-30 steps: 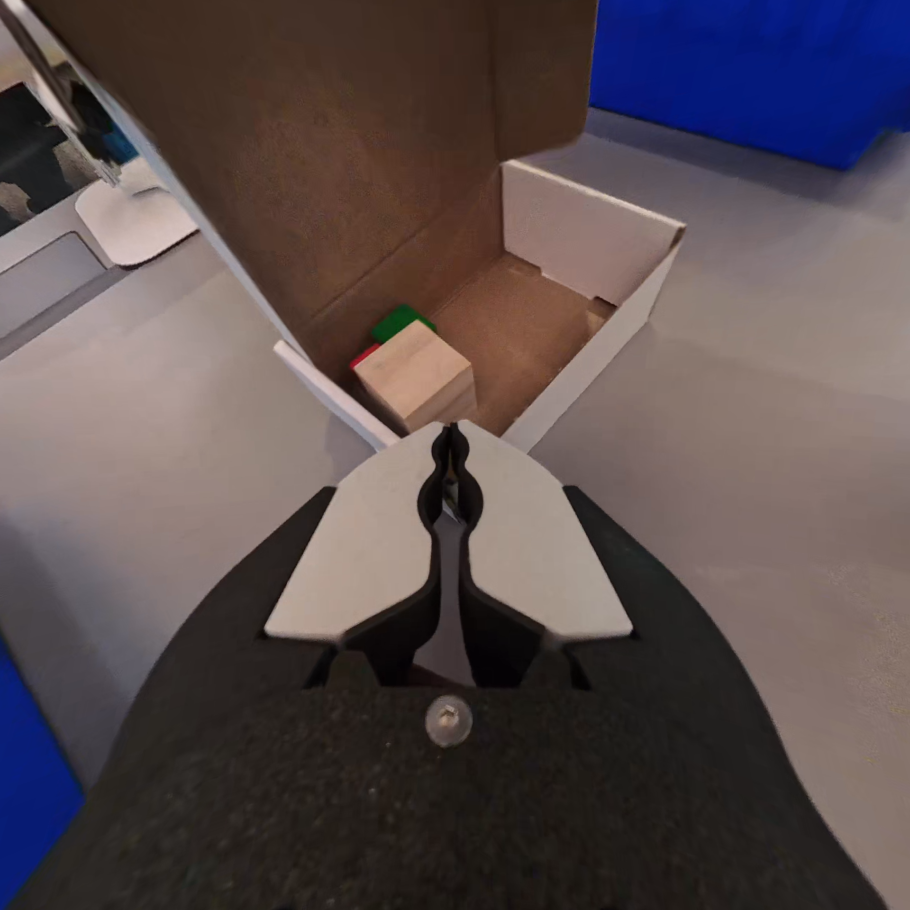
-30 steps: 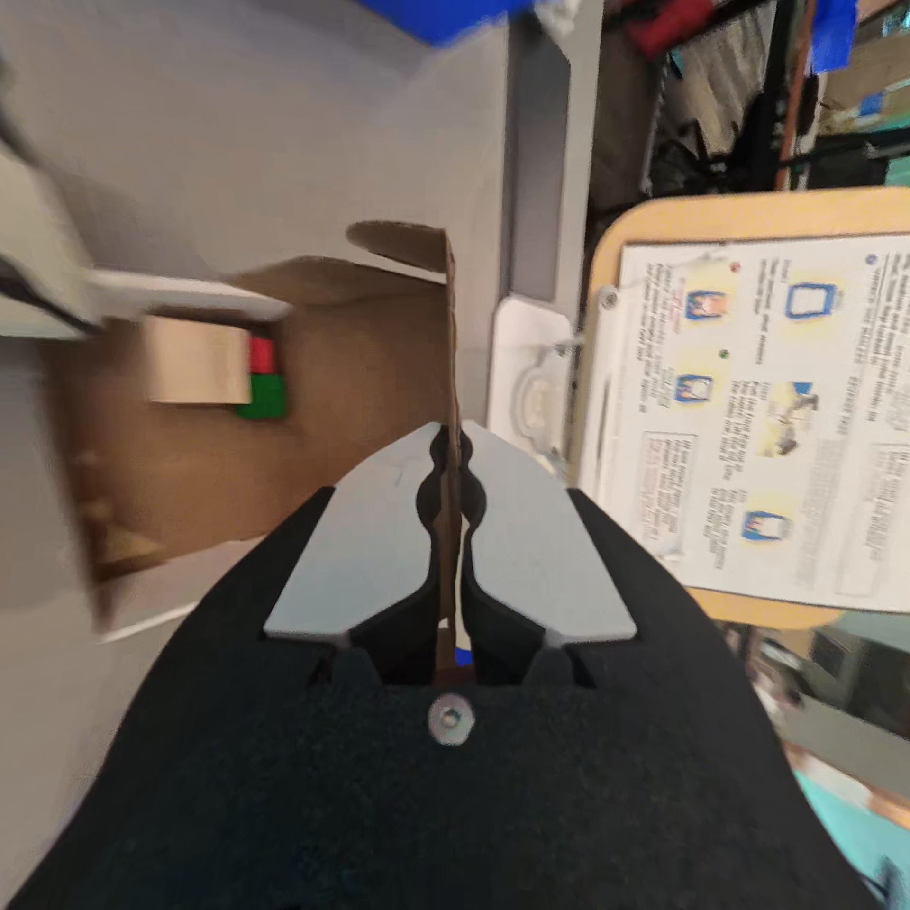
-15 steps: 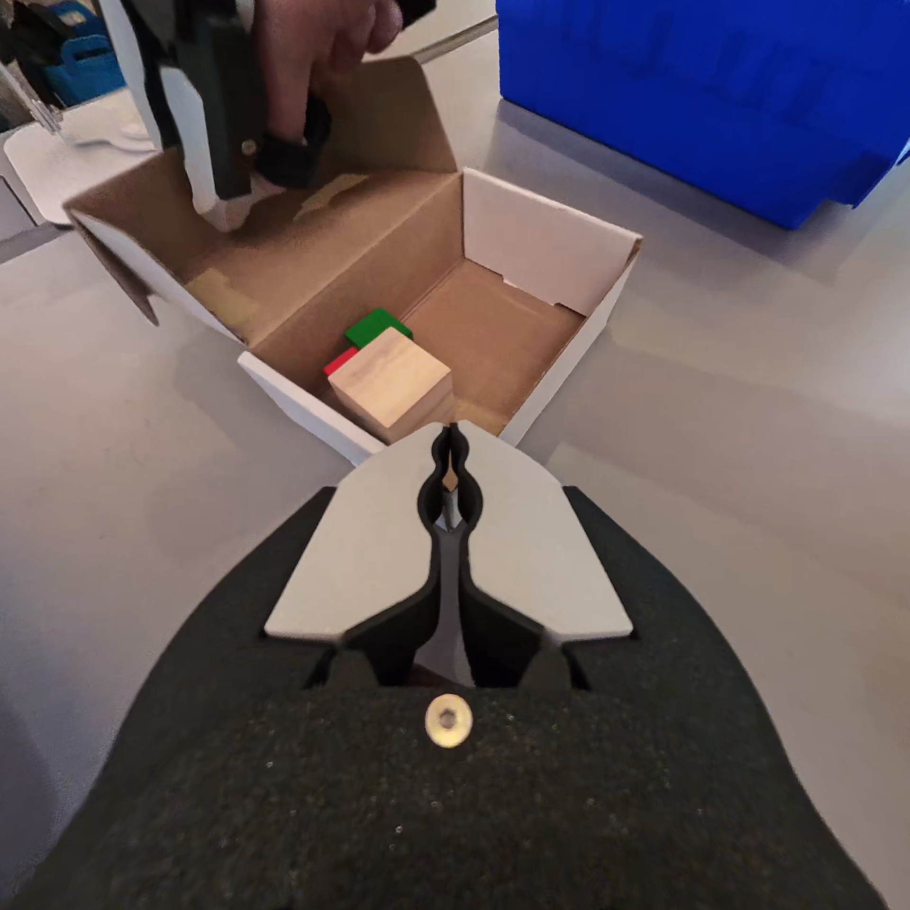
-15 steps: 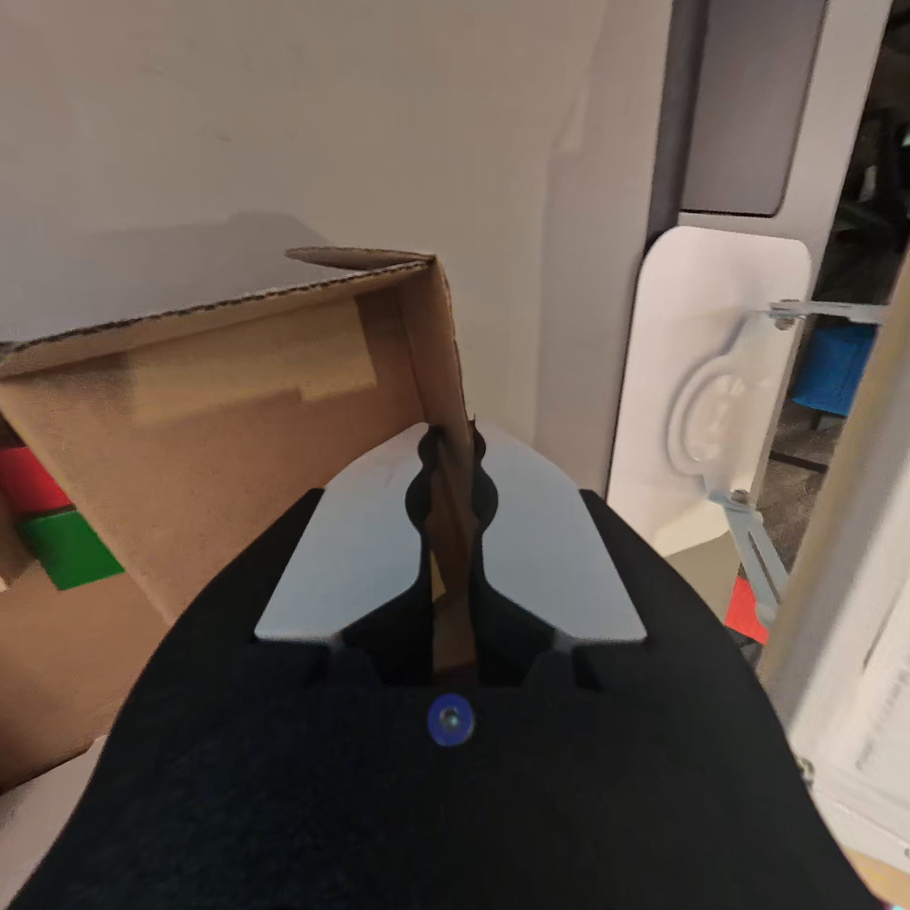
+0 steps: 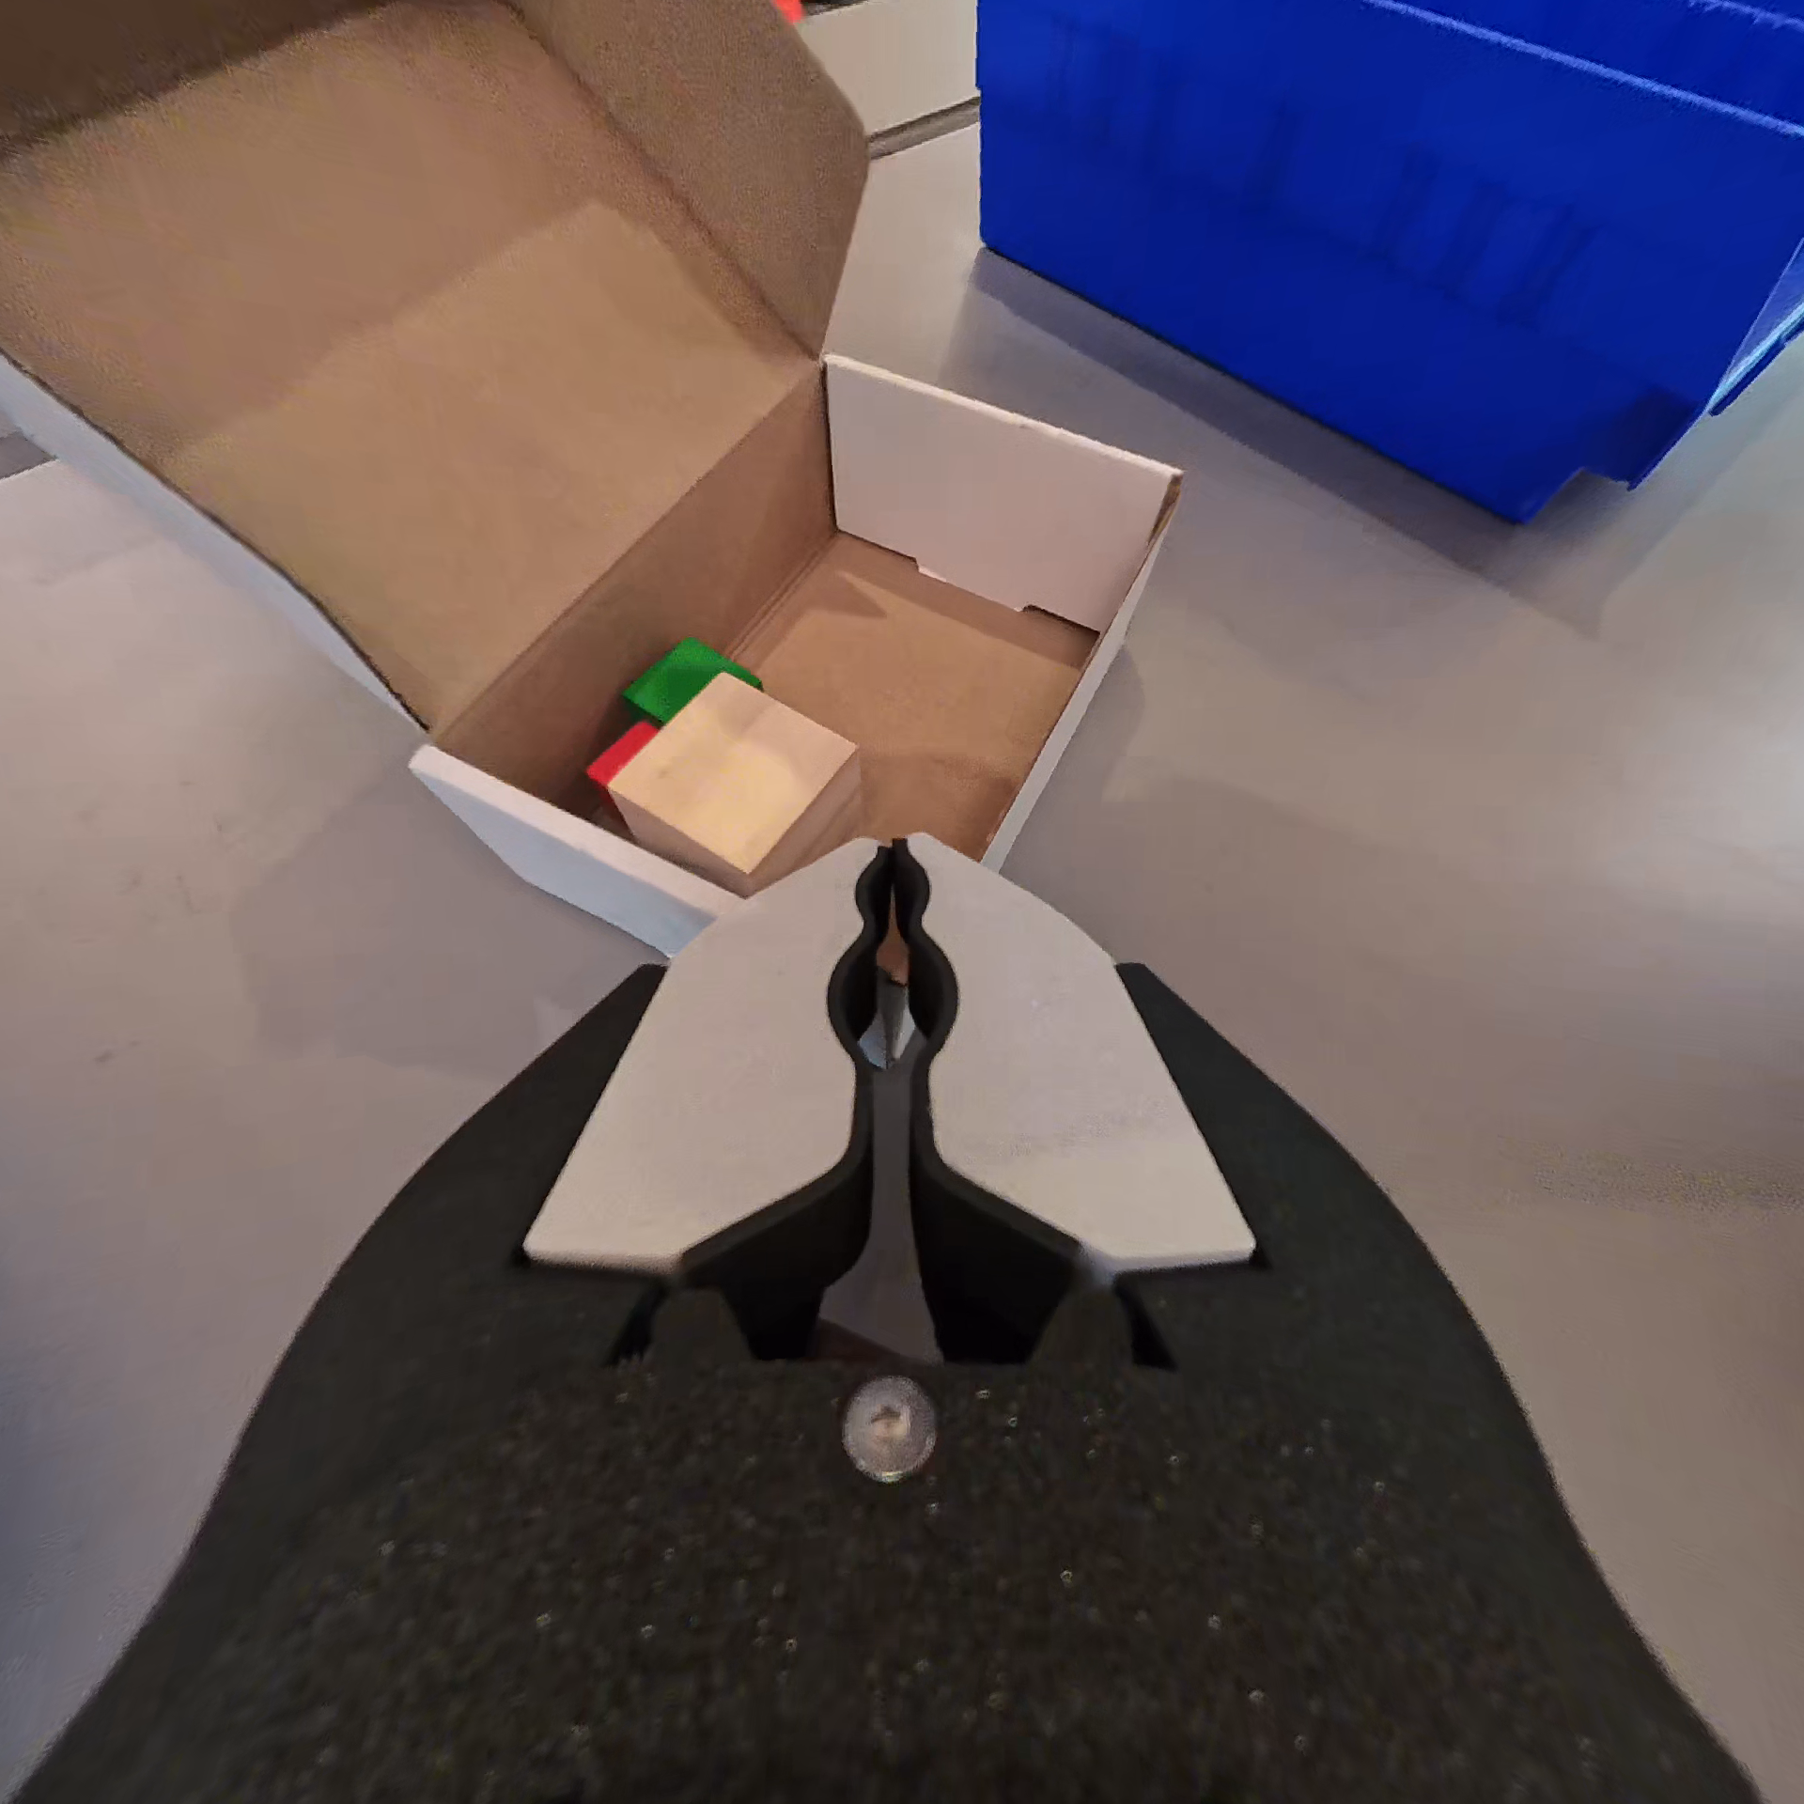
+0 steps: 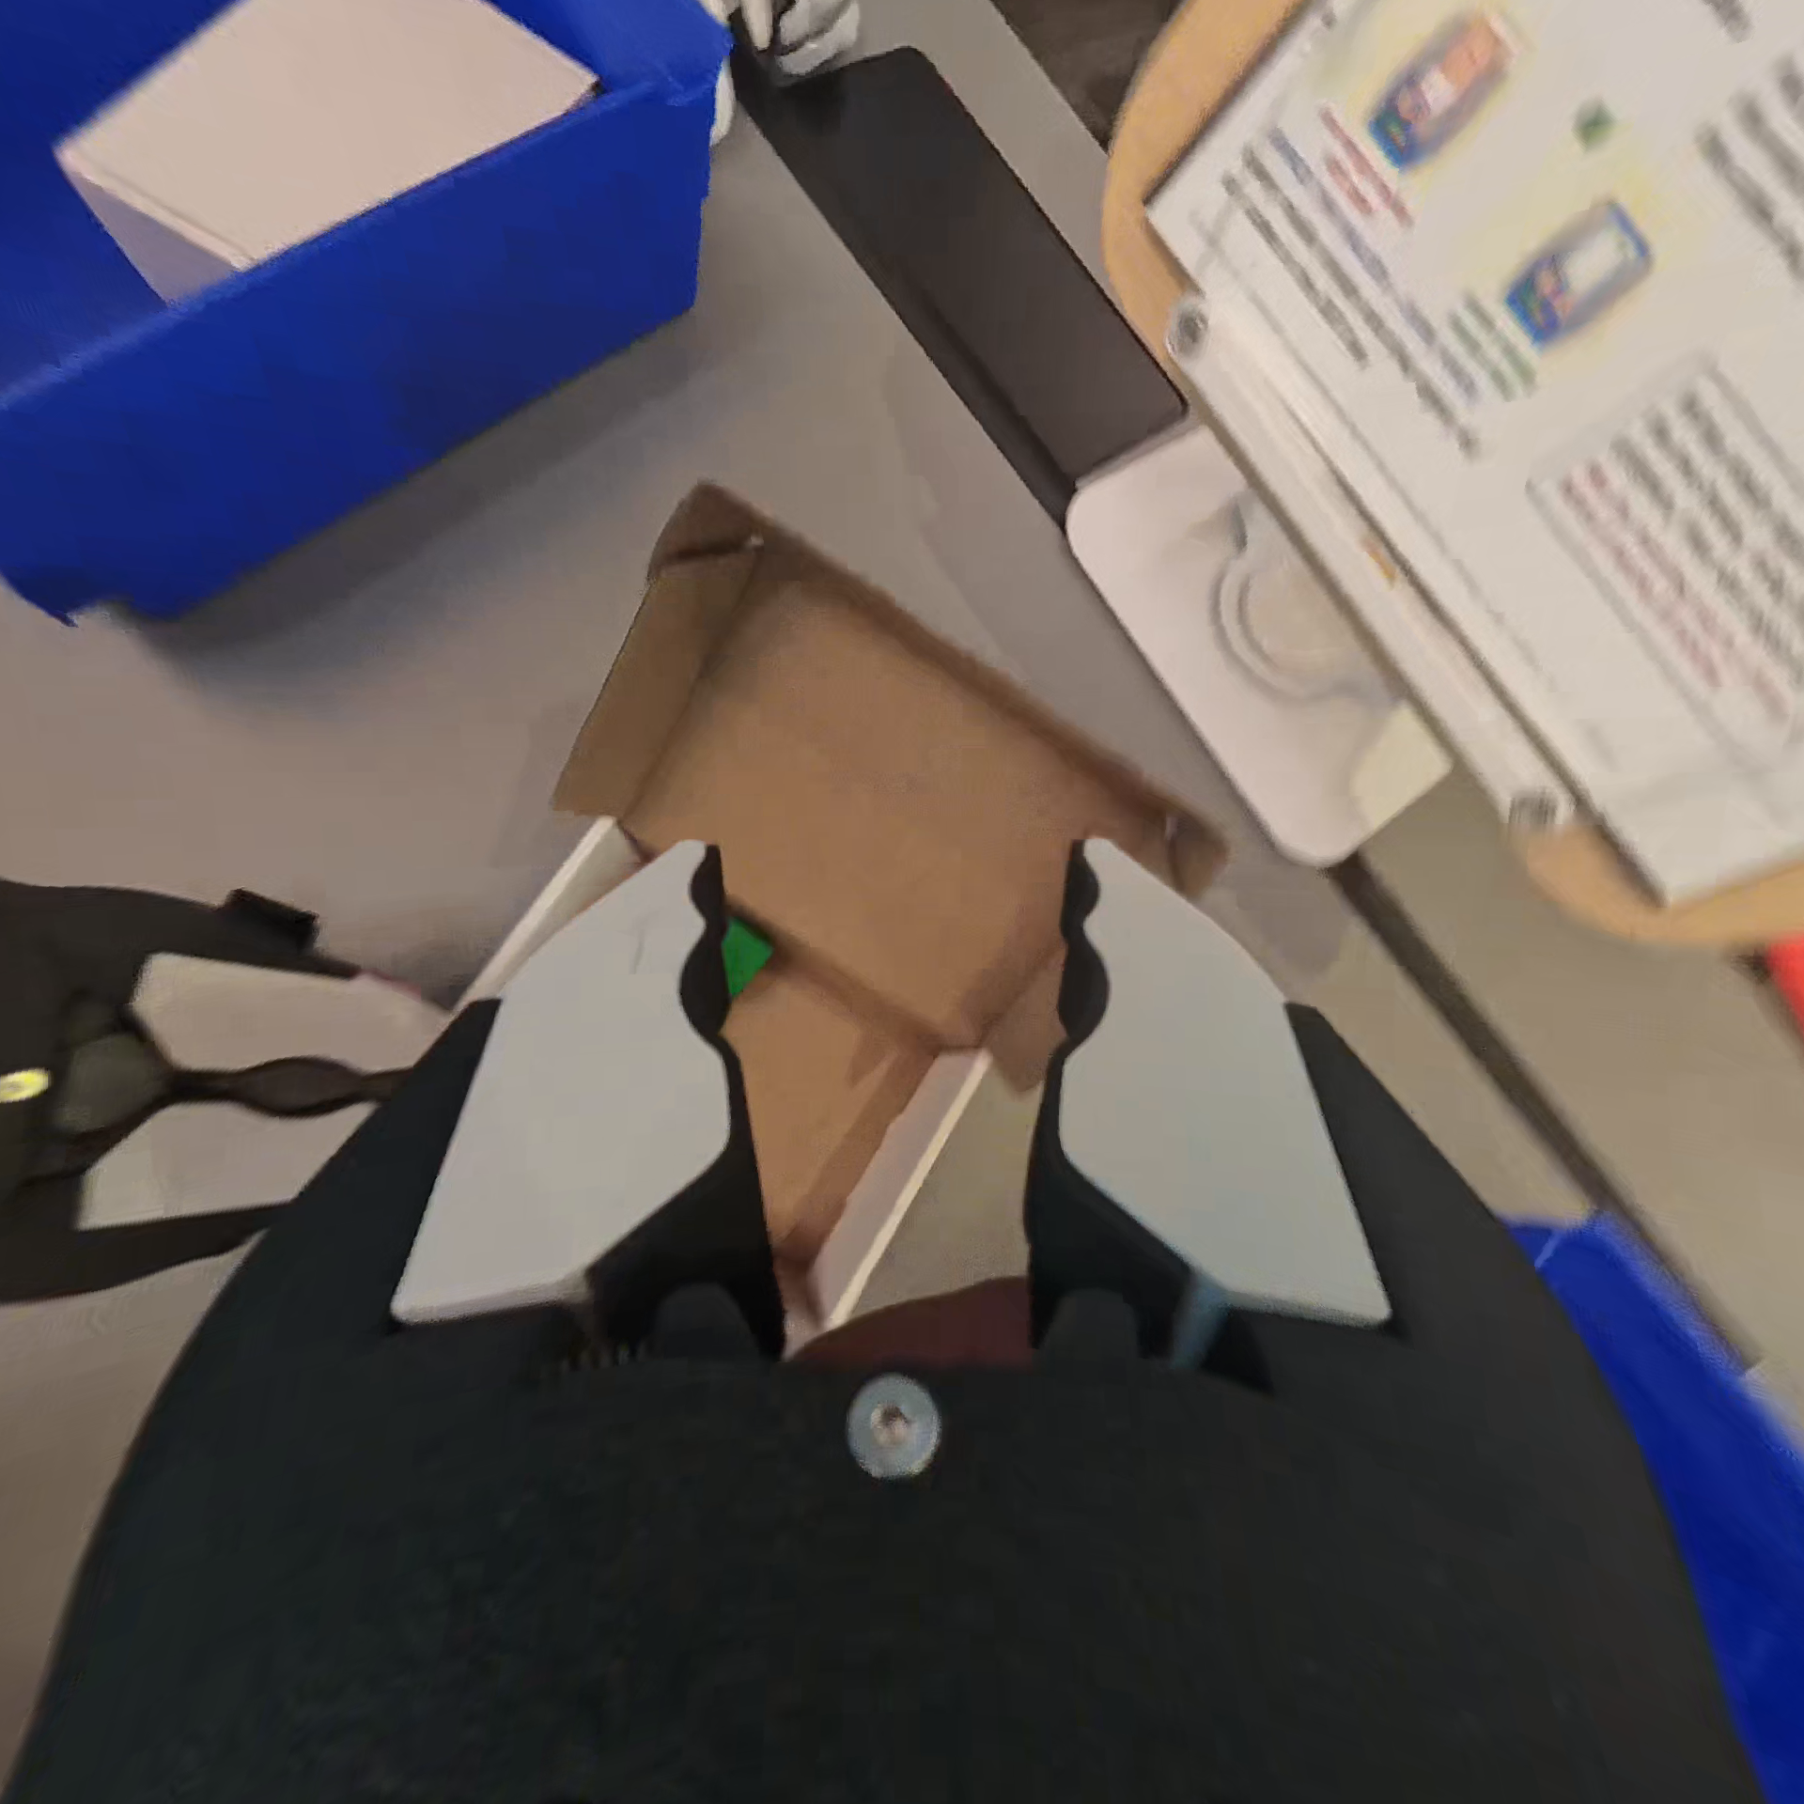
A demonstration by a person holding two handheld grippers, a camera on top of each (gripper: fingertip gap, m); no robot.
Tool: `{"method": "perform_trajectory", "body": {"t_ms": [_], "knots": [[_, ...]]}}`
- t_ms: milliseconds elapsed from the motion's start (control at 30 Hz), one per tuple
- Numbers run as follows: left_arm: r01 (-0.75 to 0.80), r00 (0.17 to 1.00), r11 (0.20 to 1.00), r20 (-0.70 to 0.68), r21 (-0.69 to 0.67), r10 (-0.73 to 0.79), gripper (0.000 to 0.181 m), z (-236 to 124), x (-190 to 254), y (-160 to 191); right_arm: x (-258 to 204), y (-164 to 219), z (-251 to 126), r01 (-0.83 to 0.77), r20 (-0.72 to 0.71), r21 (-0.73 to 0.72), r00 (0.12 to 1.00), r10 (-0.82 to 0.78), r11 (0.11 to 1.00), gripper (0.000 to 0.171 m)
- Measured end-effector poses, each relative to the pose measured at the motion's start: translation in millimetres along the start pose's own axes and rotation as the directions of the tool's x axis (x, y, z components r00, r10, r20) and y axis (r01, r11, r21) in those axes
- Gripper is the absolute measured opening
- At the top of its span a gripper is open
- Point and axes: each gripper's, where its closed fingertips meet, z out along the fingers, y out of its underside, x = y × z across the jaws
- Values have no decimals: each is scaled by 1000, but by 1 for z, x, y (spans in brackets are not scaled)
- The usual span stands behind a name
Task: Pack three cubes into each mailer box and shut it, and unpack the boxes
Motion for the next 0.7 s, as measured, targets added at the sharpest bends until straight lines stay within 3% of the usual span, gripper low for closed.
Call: {"method": "perform_trajectory", "body": {"t_ms": [33,133,233,333,467,700], "knots": [[-11,1000,1000,12,7,11,2,-2,-2,-2,-3,10,-11,-80,0,10,997,80,997,60],[-68,997,994,51,84,64,30,-21,-14,-14,-27,43,-19,-289,91,5,954,287,957,56],[-80,995,993,66,91,74,63,-31,-36,-13,-40,81,7,-337,68,-98,936,344,936,57],[-72,997,997,-4,8,72,95,-20,-53,0,-61,91,33,-424,166,-230,870,465,876,57],[-178,978,984,-111,26,179,111,-10,-60,-5,-71,98,59,-443,172,-375,830,531,814,62],[-190,939,981,-282,48,196,103,-3,-48,-1,-81,95,71,-397,87,-418,878,470,817,61]]}}
